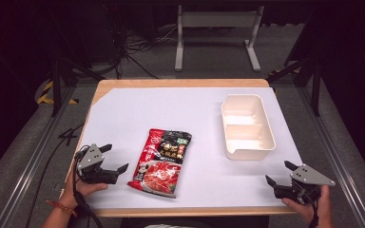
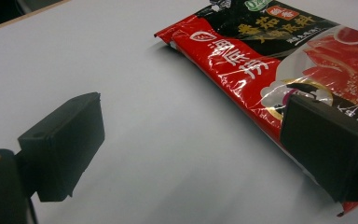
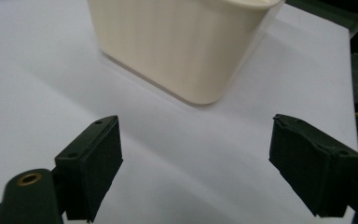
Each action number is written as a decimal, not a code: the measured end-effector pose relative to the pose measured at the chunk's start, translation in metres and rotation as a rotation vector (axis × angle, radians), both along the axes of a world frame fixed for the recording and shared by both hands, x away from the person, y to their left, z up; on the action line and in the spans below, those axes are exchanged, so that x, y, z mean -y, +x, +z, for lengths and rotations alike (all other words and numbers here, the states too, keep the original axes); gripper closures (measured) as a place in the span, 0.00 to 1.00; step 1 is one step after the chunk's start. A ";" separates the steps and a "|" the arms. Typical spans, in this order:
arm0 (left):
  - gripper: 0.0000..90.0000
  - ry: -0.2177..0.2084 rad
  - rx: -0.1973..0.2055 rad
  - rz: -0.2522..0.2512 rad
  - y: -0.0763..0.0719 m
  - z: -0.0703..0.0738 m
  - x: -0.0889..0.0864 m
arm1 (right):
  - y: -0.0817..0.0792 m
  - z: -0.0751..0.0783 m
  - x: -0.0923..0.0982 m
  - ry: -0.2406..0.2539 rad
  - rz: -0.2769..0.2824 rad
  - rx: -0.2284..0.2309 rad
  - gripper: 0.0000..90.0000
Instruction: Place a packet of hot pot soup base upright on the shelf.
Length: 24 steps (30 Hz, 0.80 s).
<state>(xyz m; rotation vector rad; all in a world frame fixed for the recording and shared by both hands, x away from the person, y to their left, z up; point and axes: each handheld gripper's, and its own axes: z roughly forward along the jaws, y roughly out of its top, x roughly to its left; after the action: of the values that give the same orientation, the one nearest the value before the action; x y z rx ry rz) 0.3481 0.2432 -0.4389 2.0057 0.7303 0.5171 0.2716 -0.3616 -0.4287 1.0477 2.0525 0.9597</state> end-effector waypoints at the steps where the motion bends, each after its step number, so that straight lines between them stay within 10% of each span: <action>1: 0.08 0.004 -0.008 -0.002 0.000 0.000 0.001 | 0.000 -0.001 0.000 -0.001 0.006 -0.003 0.19; 24: 0.09 0.009 -0.010 -0.029 -0.004 -0.001 0.003 | 0.012 0.038 -0.058 0.001 0.238 -0.027 0.28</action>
<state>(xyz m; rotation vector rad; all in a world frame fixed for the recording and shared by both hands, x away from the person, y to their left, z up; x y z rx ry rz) 0.3446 0.2404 -0.4398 2.0256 0.7054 0.4942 0.2835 -0.3041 -0.3905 0.8330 2.2356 1.0684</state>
